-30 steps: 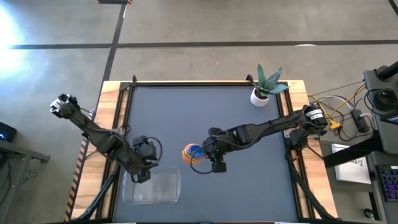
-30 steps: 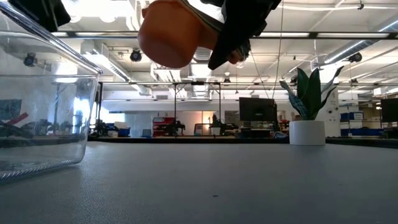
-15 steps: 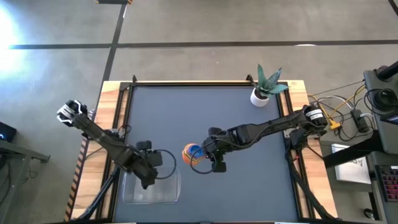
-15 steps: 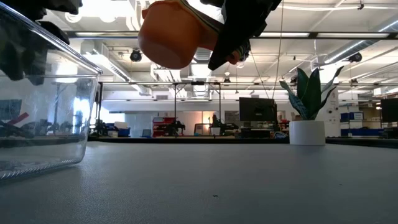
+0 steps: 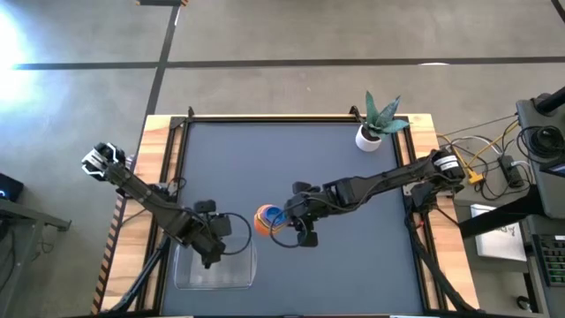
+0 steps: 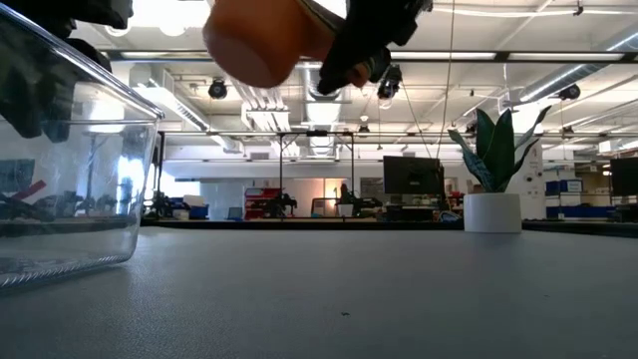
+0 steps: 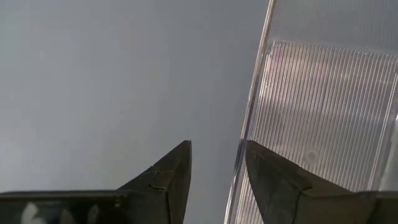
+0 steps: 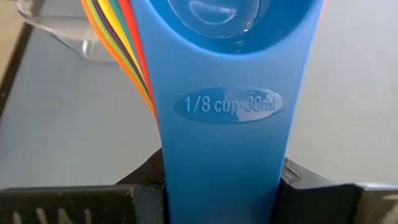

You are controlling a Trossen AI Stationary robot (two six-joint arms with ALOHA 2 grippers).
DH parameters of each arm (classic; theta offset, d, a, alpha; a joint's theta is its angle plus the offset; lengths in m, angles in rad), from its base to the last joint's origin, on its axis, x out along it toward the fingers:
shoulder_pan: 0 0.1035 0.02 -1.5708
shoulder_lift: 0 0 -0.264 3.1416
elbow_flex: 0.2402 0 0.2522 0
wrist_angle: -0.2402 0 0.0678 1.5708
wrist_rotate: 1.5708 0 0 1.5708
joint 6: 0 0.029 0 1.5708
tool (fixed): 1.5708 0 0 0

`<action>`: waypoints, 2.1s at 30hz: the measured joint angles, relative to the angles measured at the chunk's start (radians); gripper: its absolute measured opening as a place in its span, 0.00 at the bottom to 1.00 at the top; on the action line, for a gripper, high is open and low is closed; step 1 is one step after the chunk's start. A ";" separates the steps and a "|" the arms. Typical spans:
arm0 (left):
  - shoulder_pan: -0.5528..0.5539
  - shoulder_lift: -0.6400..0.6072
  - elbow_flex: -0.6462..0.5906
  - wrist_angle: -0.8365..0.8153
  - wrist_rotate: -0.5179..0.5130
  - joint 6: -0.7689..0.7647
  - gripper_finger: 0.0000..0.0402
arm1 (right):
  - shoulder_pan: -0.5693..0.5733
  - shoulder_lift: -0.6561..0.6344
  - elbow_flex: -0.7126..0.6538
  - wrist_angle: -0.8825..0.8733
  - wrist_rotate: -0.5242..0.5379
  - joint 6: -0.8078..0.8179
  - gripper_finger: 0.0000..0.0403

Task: Nest measuring cups in basket
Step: Put the nested measuring cups into the transparent bin

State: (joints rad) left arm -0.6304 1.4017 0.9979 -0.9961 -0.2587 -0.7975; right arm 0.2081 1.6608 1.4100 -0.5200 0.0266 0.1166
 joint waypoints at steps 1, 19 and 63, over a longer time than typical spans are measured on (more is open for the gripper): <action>0.002 0.000 -0.001 0.000 0.006 -0.001 0.32 | 0.003 0.000 0.007 0.002 0.001 -0.001 0.30; 0.076 0.030 0.002 0.090 0.028 -0.034 0.01 | 0.016 0.000 0.036 -0.016 0.001 -0.012 0.30; 0.051 -0.341 0.067 0.102 -0.371 0.042 0.40 | 0.028 0.253 0.270 0.053 -0.032 -0.057 0.30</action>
State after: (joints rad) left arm -0.5796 1.0608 1.0653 -0.8940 -0.6301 -0.7555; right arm 0.2359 1.9134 1.6796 -0.4671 -0.0052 0.0601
